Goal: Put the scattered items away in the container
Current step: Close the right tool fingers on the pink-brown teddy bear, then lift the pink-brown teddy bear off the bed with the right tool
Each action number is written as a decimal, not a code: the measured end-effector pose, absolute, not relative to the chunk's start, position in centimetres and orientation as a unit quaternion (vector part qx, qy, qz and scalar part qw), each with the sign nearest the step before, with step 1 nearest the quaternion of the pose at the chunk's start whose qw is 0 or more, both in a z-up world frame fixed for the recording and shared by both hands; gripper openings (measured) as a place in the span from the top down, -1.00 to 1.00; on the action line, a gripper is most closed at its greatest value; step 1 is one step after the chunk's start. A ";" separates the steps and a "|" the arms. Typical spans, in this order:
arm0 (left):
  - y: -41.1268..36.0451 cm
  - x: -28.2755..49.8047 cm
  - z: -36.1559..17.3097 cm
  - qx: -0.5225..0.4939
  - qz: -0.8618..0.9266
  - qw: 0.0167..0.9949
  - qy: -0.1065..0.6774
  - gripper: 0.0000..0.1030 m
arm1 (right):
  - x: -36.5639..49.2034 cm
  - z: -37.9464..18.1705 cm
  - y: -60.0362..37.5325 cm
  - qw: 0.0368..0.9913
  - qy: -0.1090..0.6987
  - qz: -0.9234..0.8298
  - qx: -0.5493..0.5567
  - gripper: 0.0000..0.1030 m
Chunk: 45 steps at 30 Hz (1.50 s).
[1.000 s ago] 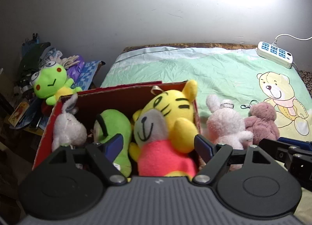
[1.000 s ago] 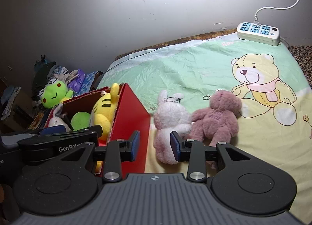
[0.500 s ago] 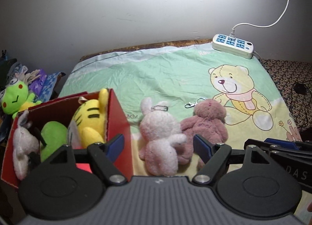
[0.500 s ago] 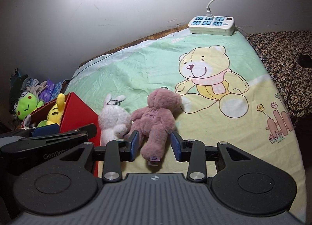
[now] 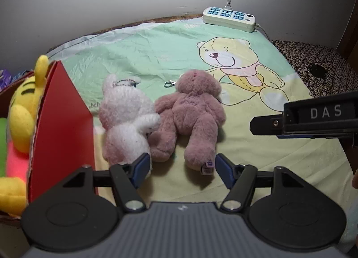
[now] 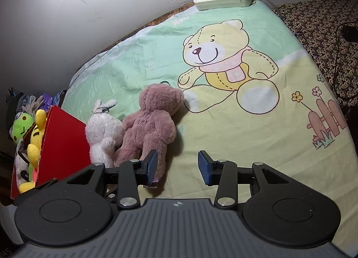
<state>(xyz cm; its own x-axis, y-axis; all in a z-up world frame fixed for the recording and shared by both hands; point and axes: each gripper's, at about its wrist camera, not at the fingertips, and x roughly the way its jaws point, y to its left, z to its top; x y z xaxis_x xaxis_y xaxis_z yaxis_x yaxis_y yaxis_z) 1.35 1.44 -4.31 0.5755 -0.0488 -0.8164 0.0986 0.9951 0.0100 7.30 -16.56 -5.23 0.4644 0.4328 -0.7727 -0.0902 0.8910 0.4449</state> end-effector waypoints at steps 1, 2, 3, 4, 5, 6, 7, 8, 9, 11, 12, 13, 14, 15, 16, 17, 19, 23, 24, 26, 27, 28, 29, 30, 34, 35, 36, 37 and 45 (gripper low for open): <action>1.5 1.5 -4.6 0.026 -0.046 0.887 0.459 -0.31 | 7.7 -5.6 -16.5 0.834 0.498 0.158 0.178 0.11; 1.6 1.7 -4.8 0.024 -0.053 0.887 0.459 -0.31 | 8.0 -5.9 -16.5 0.830 0.502 0.161 0.183 0.11; 1.6 1.8 -5.1 0.023 -0.060 0.887 0.458 -0.31 | 8.3 -6.2 -16.4 0.825 0.505 0.167 0.190 0.11; 1.5 2.0 -5.4 0.025 -0.066 0.886 0.457 -0.31 | 8.6 -6.5 -16.2 0.821 0.509 0.172 0.194 0.11; 1.5 2.2 -5.7 0.028 -0.069 0.886 0.457 -0.32 | 8.8 -6.8 -15.9 0.818 0.512 0.176 0.195 0.10; 1.4 2.3 -6.0 0.032 -0.071 0.885 0.458 -0.32 | 9.1 -7.0 -15.7 0.815 0.515 0.179 0.195 0.10; 1.5 2.5 -6.3 0.033 -0.074 0.884 0.461 -0.31 | 9.3 -7.2 -15.4 0.814 0.516 0.183 0.195 0.10; 1.7 2.7 -6.6 0.031 -0.078 0.881 0.465 -0.32 | 9.6 -7.3 -15.1 0.812 0.517 0.189 0.195 0.10; 1.9 2.9 -6.9 0.026 -0.081 0.879 0.469 -0.33 | 9.8 -7.4 -14.8 0.811 0.517 0.193 0.195 0.10; 2.4 3.4 -7.5 0.015 -0.087 0.875 0.477 -0.32 | 10.3 -7.5 -14.2 0.812 0.517 0.197 0.187 0.08; 2.6 3.6 -7.6 0.010 -0.091 0.873 0.479 -0.32 | 10.5 -7.6 -13.9 0.812 0.518 0.199 0.183 0.08; 2.6 3.7 -7.7 0.007 -0.096 0.872 0.479 -0.34 | 10.7 -7.7 -13.7 0.811 0.519 0.201 0.181 0.07; 2.6 3.8 -7.8 0.007 -0.100 0.872 0.479 -0.38 | 10.9 -7.9 -13.5 0.808 0.523 0.204 0.181 0.07; 2.4 3.8 -7.9 0.009 -0.104 0.872 0.478 -0.40 | 11.1 -8.1 -13.3 0.805 0.525 0.206 0.183 0.07; 2.3 3.8 -8.0 0.012 -0.106 0.872 0.478 -0.43 | 11.3 -8.4 -13.0 0.801 0.530 0.209 0.184 0.07; 2.3 3.8 -8.1 0.015 -0.108 0.872 0.478 -0.45 | 11.4 -8.6 -12.7 0.798 0.533 0.212 0.183 0.07; 2.2 3.6 -8.3 0.022 -0.112 0.870 0.479 -0.45 | 11.5 -9.0 -11.9 0.795 0.538 0.217 0.178 0.07; 2.3 3.4 -8.3 0.029 -0.119 0.869 0.479 -0.46 | 12.0 -9.7 -11.2 0.796 0.539 0.219 0.168 0.29; 2.4 3.4 -8.2 0.027 -0.120 0.869 0.479 -0.46 | 12.1 -9.8 -11.2 0.796 0.540 0.218 0.165 0.35; 2.5 3.4 -8.0 0.020 -0.120 0.869 0.480 -0.46 | 12.3 -10.0 -11.6 0.792 0.543 0.218 0.171 0.44; 2.5 3.4 -7.9 0.018 -0.121 0.869 0.480 -0.46 | 12.2 -10.1 -11.9 0.790 0.544 0.218 0.178 0.45; 2.5 3.3 -7.7 0.017 -0.123 0.869 0.478 -0.46 | 12.2 -10.0 -12.3 0.790 0.543 0.218 0.182 0.47; 2.4 3.1 -7.4 0.017 -0.125 0.870 0.476 -0.46 | 12.0 -9.9 -12.7 0.792 0.541 0.216 0.181 0.48; 2.3 3.0 -7.2 0.017 -0.128 0.871 0.474 -0.46 | 11.9 -9.7 -13.1 0.795 0.539 0.214 0.177 0.48; 1.9 2.6 -6.4 0.019 -0.137 0.874 0.467 -0.47 | 11.1 -9.4 -15.1 0.795 0.540 0.206 0.183 0.49; 1.8 2.5 -6.3 0.013 -0.142 0.873 0.467 -0.47 | 10.7 -9.2 -15.5 0.794 0.542 0.206 0.182 0.49; 1.8 2.4 -6.2 0.007 -0.148 0.871 0.468 -0.47 | 10.3 -9.1 -15.9 0.795 0.542 0.206 0.178 0.49; 1.7 2.3 -6.2 0.003 -0.154 0.869 0.470 -0.47 | 9.8 -9.0 -16.3 0.797 0.542 0.204 0.172 0.49; 0.5 2.0 -6.7 -0.004 -0.187 0.856 0.482 -0.47 | 7.1 -9.6 -19.3 0.787 0.557 0.191 0.184 0.43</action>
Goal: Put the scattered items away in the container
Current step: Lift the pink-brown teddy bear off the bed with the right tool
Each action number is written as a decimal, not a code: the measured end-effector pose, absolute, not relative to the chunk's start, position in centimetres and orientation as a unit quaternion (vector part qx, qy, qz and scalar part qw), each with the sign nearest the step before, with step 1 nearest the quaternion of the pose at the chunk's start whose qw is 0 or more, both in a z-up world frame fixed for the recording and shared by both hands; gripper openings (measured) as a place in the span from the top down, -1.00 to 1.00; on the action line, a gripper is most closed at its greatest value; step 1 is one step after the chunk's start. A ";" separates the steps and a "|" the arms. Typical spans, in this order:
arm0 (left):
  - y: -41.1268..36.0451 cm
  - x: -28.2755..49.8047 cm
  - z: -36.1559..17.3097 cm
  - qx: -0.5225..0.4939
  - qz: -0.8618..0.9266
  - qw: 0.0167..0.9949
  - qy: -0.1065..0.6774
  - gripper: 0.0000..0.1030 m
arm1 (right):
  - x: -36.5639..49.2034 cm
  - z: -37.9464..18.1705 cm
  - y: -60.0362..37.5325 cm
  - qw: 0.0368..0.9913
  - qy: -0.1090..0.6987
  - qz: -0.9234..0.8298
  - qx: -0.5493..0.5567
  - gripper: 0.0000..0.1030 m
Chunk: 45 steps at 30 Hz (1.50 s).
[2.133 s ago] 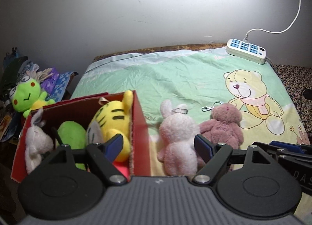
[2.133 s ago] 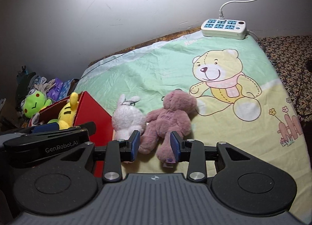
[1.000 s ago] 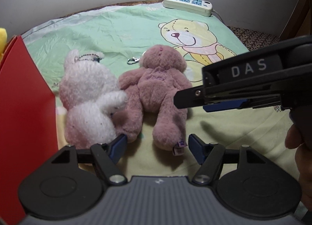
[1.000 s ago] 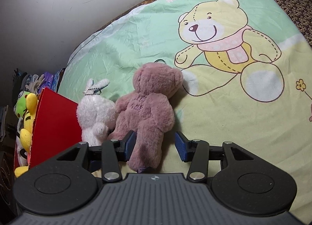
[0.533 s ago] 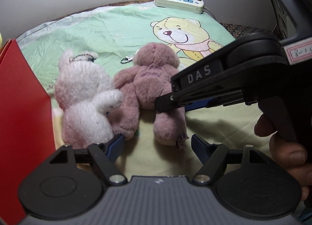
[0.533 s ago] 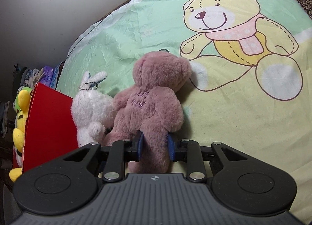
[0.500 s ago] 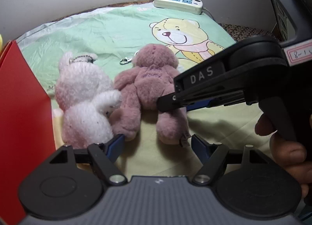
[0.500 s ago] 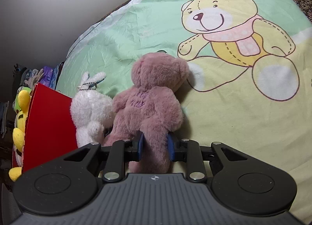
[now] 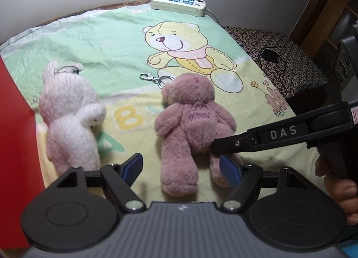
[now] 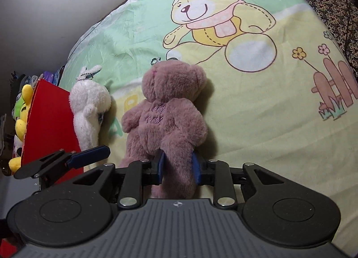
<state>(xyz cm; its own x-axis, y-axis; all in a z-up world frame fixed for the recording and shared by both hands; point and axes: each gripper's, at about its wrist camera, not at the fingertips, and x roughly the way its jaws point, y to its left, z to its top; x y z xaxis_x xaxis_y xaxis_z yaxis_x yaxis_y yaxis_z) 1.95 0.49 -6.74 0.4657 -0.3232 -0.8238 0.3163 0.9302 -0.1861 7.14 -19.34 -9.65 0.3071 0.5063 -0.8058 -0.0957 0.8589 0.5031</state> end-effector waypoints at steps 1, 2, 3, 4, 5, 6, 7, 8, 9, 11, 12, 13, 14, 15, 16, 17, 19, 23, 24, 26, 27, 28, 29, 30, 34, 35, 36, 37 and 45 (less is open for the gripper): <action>0.2 2.0 -6.8 0.001 -0.188 0.856 0.482 -0.45 | 7.0 -9.6 -19.7 0.789 0.553 0.186 0.193 0.37; 0.0 2.1 -6.9 0.006 -0.189 0.856 0.481 -0.45 | 7.0 -9.4 -20.1 0.791 0.549 0.181 0.203 0.34; -0.3 2.3 -6.9 0.010 -0.190 0.856 0.480 -0.45 | 7.0 -9.2 -20.5 0.794 0.542 0.175 0.212 0.33; -0.5 2.6 -7.1 0.012 -0.190 0.856 0.480 -0.45 | 7.1 -8.9 -20.8 0.800 0.533 0.170 0.218 0.26; -0.6 3.0 -7.2 0.012 -0.190 0.856 0.481 -0.45 | 7.2 -8.6 -20.9 0.807 0.523 0.164 0.219 0.17; -0.6 3.4 -7.4 0.011 -0.190 0.854 0.484 -0.45 | 7.5 -8.4 -21.0 0.814 0.515 0.160 0.214 0.11; -0.7 3.8 -7.7 0.010 -0.189 0.853 0.486 -0.42 | 7.7 -8.4 -20.8 0.818 0.513 0.158 0.208 0.01; -0.7 4.0 -7.9 0.011 -0.187 0.852 0.489 -0.37 | 8.2 -8.5 -20.6 0.820 0.512 0.159 0.200 -0.03; -0.6 4.3 -8.2 0.011 -0.186 0.851 0.491 -0.35 | 8.5 -8.6 -20.4 0.820 0.513 0.160 0.197 -0.03; -0.5 4.6 -8.7 0.009 -0.184 0.848 0.497 -0.30 | 9.0 -8.9 -20.1 0.818 0.512 0.168 0.202 -0.03; -0.4 4.8 -8.9 0.006 -0.184 0.846 0.500 -0.30 | 9.2 -9.0 -19.9 0.817 0.512 0.171 0.202 -0.03; -0.3 4.9 -9.1 0.001 -0.185 0.845 0.502 -0.30 | 9.4 -9.2 -19.6 0.816 0.513 0.174 0.202 -0.05; -0.2 5.1 -9.3 -0.002 -0.186 0.843 0.504 -0.33 | 9.6 -9.3 -19.3 0.815 0.514 0.177 0.201 -0.07; -0.2 5.3 -9.4 -0.002 -0.187 0.843 0.505 -0.34 | 9.8 -9.4 -19.1 0.814 0.514 0.179 0.202 -0.07; -0.3 5.3 -9.4 0.000 -0.188 0.843 0.504 -0.34 | 10.0 -9.5 -18.9 0.813 0.515 0.182 0.202 -0.07; -0.4 5.4 -9.4 0.003 -0.190 0.843 0.503 -0.35 | 10.3 -9.5 -18.7 0.812 0.516 0.185 0.201 -0.11; -0.6 5.5 -9.5 0.010 -0.191 0.845 0.500 -0.35 | 10.6 -9.7 -18.3 0.811 0.517 0.188 0.197 -0.12; -0.8 5.6 -9.6 0.012 -0.191 0.847 0.496 -0.33 | 11.0 -9.9 -17.8 0.813 0.517 0.193 0.186 -0.12; -1.0 5.6 -9.6 0.013 -0.192 0.847 0.496 -0.31 | 11.0 -10.2 -17.8 0.810 0.520 0.194 0.189 -0.14; -1.4 5.6 -9.5 0.017 -0.194 0.848 0.493 -0.23 | 11.3 -10.4 -17.8 0.811 0.518 0.198 0.188 -0.17; -1.6 5.6 -9.6 0.021 -0.194 0.848 0.492 -0.22 | 11.3 -10.4 -17.6 0.812 0.517 0.200 0.183 -0.17; -1.8 5.6 -9.6 0.025 -0.194 0.849 0.491 -0.20 | 11.4 -10.4 -17.5 0.814 0.516 0.201 0.177 -0.17; -2.0 5.6 -9.6 0.028 -0.194 0.849 0.491 -0.20 | 11.3 -10.3 -17.3 0.816 0.515 0.203 0.167 -0.16; -2.1 5.6 -9.6 0.031 -0.193 0.850 0.490 -0.20 | 11.3 -10.3 -17.3 0.816 0.515 0.203 0.165 -0.16; -2.5 5.1 -9.4 0.032 -0.199 0.849 0.488 0.01 | 11.2 -10.4 -18.0 0.809 0.522 0.199 0.183 -0.10; -2.7 4.9 -9.4 0.034 -0.200 0.849 0.488 0.04 | 11.1 -10.4 -18.1 0.807 0.524 0.197 0.187 -0.10; -3.0 4.6 -9.4 0.037 -0.201 0.849 0.487 0.06 | 10.9 -10.3 -18.3 0.806 0.526 0.196 0.187 -0.09; -3.2 4.3 -9.3 0.040 -0.203 0.849 0.487 0.07 | 10.7 -10.3 -18.4 0.806 0.528 0.195 0.186 -0.09; -3.7 2.0 -8.8 0.044 -0.233 0.838 0.491 0.11 | 8.3 -9.8 -20.0 0.796 0.539 0.190 0.199 -0.06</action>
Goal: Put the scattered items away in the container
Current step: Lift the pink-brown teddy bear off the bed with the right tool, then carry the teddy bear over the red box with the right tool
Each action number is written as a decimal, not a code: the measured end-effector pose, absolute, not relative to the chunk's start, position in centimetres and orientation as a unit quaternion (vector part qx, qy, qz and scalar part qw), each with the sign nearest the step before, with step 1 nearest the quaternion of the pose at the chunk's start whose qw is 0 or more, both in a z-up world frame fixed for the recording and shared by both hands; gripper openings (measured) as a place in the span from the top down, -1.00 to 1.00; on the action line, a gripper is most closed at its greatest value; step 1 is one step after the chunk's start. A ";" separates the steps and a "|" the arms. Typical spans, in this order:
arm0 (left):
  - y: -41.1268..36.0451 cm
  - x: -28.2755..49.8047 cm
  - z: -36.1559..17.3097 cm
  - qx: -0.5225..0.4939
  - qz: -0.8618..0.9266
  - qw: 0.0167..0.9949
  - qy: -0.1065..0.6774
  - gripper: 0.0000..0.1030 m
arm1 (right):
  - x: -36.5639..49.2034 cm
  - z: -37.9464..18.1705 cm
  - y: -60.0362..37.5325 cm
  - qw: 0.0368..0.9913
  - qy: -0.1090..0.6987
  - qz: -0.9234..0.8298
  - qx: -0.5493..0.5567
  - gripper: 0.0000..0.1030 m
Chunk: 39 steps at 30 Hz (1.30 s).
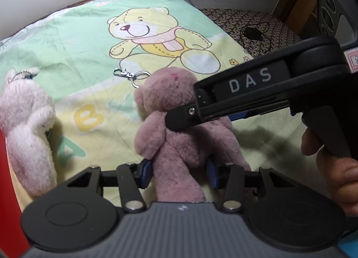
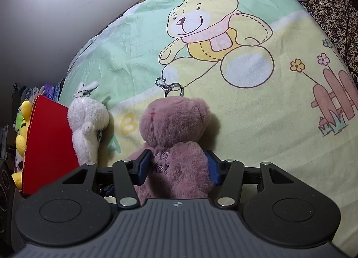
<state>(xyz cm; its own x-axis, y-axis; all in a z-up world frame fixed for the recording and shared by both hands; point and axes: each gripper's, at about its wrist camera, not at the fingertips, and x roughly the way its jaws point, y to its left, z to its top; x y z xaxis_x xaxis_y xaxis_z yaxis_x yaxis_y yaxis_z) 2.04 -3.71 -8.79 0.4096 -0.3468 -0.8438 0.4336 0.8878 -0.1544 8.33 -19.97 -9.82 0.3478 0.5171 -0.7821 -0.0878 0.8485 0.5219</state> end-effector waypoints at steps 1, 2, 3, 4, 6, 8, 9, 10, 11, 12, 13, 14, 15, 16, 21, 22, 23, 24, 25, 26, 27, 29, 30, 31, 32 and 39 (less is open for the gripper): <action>-3.8 1.7 -8.6 0.048 -0.235 0.839 0.489 0.11 | 8.1 -9.7 -20.1 0.797 0.538 0.189 0.200 -0.06; -3.9 1.4 -8.4 0.051 -0.237 0.840 0.485 0.11 | 7.8 -9.5 -20.1 0.798 0.536 0.189 0.201 -0.06; -4.0 1.2 -8.1 0.053 -0.238 0.842 0.482 0.11 | 7.5 -9.2 -20.2 0.799 0.533 0.190 0.202 -0.06; -4.0 1.0 -7.8 0.055 -0.238 0.844 0.478 0.11 | 7.3 -8.9 -20.3 0.801 0.530 0.191 0.203 -0.06; -4.0 0.5 -7.1 0.058 -0.239 0.849 0.468 0.11 | 6.9 -8.2 -20.5 0.804 0.523 0.194 0.208 -0.06; -3.8 -0.1 -6.2 0.061 -0.237 0.855 0.457 0.11 | 6.6 -7.4 -20.4 0.808 0.514 0.199 0.209 -0.06; -3.7 -0.4 -5.7 0.061 -0.235 0.859 0.451 0.11 | 6.4 -7.0 -20.4 0.810 0.509 0.203 0.210 -0.06; -3.5 -0.7 -5.2 0.060 -0.233 0.862 0.445 0.11 | 6.2 -6.5 -20.2 0.812 0.504 0.206 0.210 -0.06; -3.3 -1.0 -4.7 0.059 -0.231 0.866 0.440 0.11 | 6.0 -6.1 -20.1 0.814 0.500 0.209 0.210 -0.06; -3.0 -1.4 -4.2 0.057 -0.229 0.870 0.434 0.11 | 5.8 -5.7 -19.9 0.816 0.495 0.213 0.210 -0.06; -2.8 -1.7 -3.7 0.055 -0.226 0.873 0.428 0.11 | 5.7 -5.2 -19.7 0.818 0.490 0.217 0.211 -0.06; -2.5 -2.0 -3.3 0.054 -0.223 0.876 0.423 0.11 | 5.5 -4.8 -19.5 0.819 0.485 0.222 0.211 -0.06; -2.2 -2.3 -2.8 0.052 -0.219 0.880 0.417 0.11 | 5.4 -4.5 -19.3 0.820 0.481 0.226 0.211 -0.06; -1.9 -2.6 -2.3 0.051 -0.215 0.884 0.411 0.11 | 5.2 -4.1 -19.1 0.822 0.477 0.230 0.211 -0.06; 0.0 -3.8 -0.1 0.040 -0.197 0.899 0.389 0.12 | 4.8 -2.4 -17.4 0.825 0.457 0.255 0.214 -0.06; 0.4 -4.0 0.4 0.038 -0.195 0.902 0.383 0.12 | 4.7 -2.1 -17.1 0.825 0.454 0.260 0.215 -0.06; 0.7 -4.4 0.9 0.037 -0.192 0.905 0.377 0.12 | 4.6 -1.7 -16.8 0.825 0.450 0.265 0.216 -0.06; 1.1 -4.6 1.4 0.037 -0.188 0.909 0.371 0.12 | 4.5 -1.3 -16.4 0.825 0.447 0.270 0.218 -0.06; 1.6 -4.9 1.9 0.037 -0.183 0.912 0.364 0.12 | 4.4 -0.9 -16.0 0.825 0.443 0.274 0.220 -0.06; 2.0 -5.0 2.3 0.036 -0.179 0.916 0.357 0.12 | 4.4 -0.5 -15.6 0.825 0.439 0.279 0.221 -0.06; 2.5 -5.1 2.7 0.033 -0.175 0.919 0.352 0.12 | 4.4 -0.1 -15.1 0.826 0.434 0.284 0.220 -0.06; 3.5 -5.2 3.4 0.026 -0.170 0.923 0.343 0.12 | 4.2 0.8 -14.0 0.830 0.425 0.291 0.215 -0.06; 4.1 -5.3 3.7 0.023 -0.169 0.925 0.339 0.12 | 4.1 1.1 -13.5 0.831 0.421 0.293 0.215 -0.06; 4.7 -5.3 4.0 0.020 -0.168 0.927 0.336 0.12 | 3.9 1.5 -13.0 0.832 0.417 0.295 0.216 -0.06; 5.2 -5.4 4.3 0.020 -0.166 0.928 0.332 0.12 | 3.9 1.7 -12.5 0.833 0.414 0.295 0.220 -0.06; 10.0 -6.0 6.8 0.018 -0.157 0.941 0.300 0.12 | 3.2 3.8 -8.4 0.836 0.386 0.301 0.247 -0.06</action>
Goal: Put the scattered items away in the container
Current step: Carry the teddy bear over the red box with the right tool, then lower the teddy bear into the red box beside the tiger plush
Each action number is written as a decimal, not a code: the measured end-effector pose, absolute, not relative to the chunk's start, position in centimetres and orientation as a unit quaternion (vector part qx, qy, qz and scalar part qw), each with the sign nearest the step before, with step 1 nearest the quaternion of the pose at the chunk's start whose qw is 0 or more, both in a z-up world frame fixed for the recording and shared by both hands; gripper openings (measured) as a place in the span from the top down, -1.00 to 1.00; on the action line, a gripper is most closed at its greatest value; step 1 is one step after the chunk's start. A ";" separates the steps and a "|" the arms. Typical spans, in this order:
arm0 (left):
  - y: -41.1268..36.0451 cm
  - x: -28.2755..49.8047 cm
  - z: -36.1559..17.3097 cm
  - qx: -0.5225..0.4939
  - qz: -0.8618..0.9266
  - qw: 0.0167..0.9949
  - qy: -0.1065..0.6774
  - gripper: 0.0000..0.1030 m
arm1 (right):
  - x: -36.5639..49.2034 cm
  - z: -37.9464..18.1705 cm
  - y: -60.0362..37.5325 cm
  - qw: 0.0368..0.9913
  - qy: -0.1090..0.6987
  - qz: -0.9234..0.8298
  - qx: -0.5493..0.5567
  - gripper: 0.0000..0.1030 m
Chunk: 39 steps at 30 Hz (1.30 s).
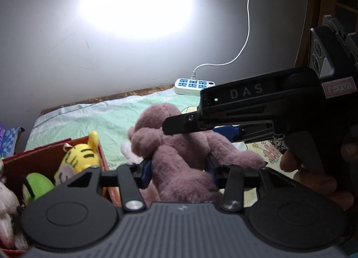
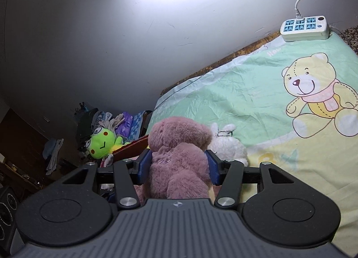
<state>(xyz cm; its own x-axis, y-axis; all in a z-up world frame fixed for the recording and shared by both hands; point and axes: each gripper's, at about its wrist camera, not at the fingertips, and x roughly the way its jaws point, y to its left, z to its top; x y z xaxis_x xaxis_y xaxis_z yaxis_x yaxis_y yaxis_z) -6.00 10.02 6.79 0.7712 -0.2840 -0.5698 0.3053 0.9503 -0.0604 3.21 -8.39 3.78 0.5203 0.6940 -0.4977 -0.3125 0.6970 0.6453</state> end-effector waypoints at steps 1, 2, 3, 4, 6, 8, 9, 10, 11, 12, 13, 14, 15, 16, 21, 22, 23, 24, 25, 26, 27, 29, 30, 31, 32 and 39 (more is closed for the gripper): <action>10.7 -6.1 7.0 0.018 -0.155 0.942 0.298 0.12 | 3.1 4.0 -7.7 0.838 0.383 0.301 0.246 -0.06; 11.4 -6.2 7.2 0.019 -0.154 0.942 0.296 0.12 | 3.0 4.2 -7.0 0.838 0.382 0.302 0.246 -0.06; 12.1 -6.3 7.3 0.020 -0.153 0.943 0.295 0.12 | 2.9 4.3 -6.4 0.838 0.381 0.303 0.247 -0.06; 12.7 -6.4 7.4 0.020 -0.153 0.943 0.294 0.12 | 2.9 4.4 -5.8 0.838 0.380 0.303 0.248 -0.06; 14.1 -6.4 7.7 0.018 -0.153 0.944 0.292 0.12 | 2.8 4.7 -4.4 0.839 0.377 0.303 0.247 -0.06; 15.5 -6.5 8.0 0.018 -0.152 0.946 0.287 0.12 | 2.7 5.0 -3.2 0.842 0.372 0.306 0.243 -0.06; 16.4 -6.9 8.2 0.018 -0.151 0.947 0.283 0.12 | 2.6 5.3 -2.4 0.843 0.369 0.307 0.242 -0.06; 17.2 -7.2 8.4 0.018 -0.150 0.948 0.280 0.12 | 2.6 5.4 -1.7 0.844 0.367 0.309 0.240 -0.06; 17.9 -7.1 8.4 0.017 -0.149 0.949 0.279 0.12 | 2.6 5.6 -1.0 0.845 0.365 0.310 0.238 -0.06; 18.6 -7.1 8.5 0.016 -0.148 0.949 0.277 0.12 | 2.5 5.7 -0.3 0.846 0.363 0.311 0.236 -0.06; 19.3 -7.0 8.5 0.016 -0.147 0.950 0.276 0.12 | 2.5 5.7 0.5 0.848 0.360 0.312 0.233 -0.06; 20.0 -6.9 8.5 0.016 -0.145 0.950 0.276 0.12 | 2.5 5.8 1.1 0.848 0.359 0.313 0.232 -0.06; 20.6 -6.8 8.5 0.018 -0.143 0.951 0.275 0.12 | 2.5 5.7 1.8 0.849 0.358 0.314 0.232 -0.06; 21.3 -6.8 8.5 0.019 -0.141 0.951 0.274 0.12 | 2.5 5.7 2.5 0.848 0.357 0.315 0.233 -0.06; 24.5 -6.7 8.2 0.021 -0.134 0.952 0.275 0.12 | 2.5 5.3 5.6 0.848 0.355 0.317 0.234 -0.06; 25.0 -6.7 8.2 0.022 -0.132 0.952 0.274 0.12 | 2.5 5.2 6.2 0.847 0.355 0.318 0.235 -0.06; 25.6 -6.7 8.1 0.023 -0.131 0.952 0.275 0.12 | 2.5 5.1 6.8 0.847 0.355 0.318 0.235 -0.06; 26.1 -6.6 8.0 0.023 -0.129 0.952 0.276 0.12 | 2.5 5.0 7.3 0.847 0.355 0.319 0.234 -0.06; 26.7 -6.6 7.9 0.023 -0.128 0.952 0.277 0.12 | 2.5 4.9 7.9 0.847 0.356 0.319 0.232 -0.06; 27.2 -6.6 7.7 0.022 -0.128 0.952 0.279 0.12 | 2.4 4.8 8.3 0.847 0.358 0.319 0.231 -0.06; 27.6 -6.6 7.5 0.021 -0.128 0.951 0.281 0.12 | 2.4 4.6 8.8 0.847 0.359 0.318 0.229 -0.06; 28.4 -6.5 6.9 0.017 -0.129 0.949 0.289 0.12 | 2.3 4.1 9.5 0.847 0.364 0.315 0.227 -0.06; 28.6 -6.4 6.6 0.016 -0.131 0.947 0.293 0.12 | 2.2 3.8 9.7 0.846 0.367 0.312 0.227 -0.06; 28.8 -6.3 6.2 0.015 -0.132 0.946 0.297 0.12 | 2.3 3.4 9.9 0.846 0.371 0.309 0.227 -0.06; 28.9 -6.3 5.8 0.015 -0.134 0.944 0.301 0.12 | 2.3 3.1 10.0 0.846 0.373 0.307 0.226 -0.06; 29.3 -4.8 3.3 0.018 -0.144 0.933 0.331 0.10 | 2.3 1.2 10.9 0.858 0.381 0.280 0.200 -0.05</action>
<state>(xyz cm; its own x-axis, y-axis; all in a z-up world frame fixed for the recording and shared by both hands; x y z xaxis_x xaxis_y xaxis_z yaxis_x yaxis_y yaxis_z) -4.83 29.29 3.27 0.7401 -0.2559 -0.6219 0.2796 0.9581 -0.0615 2.29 10.88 1.24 0.5529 0.6336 -0.5412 -0.3287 0.7627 0.5571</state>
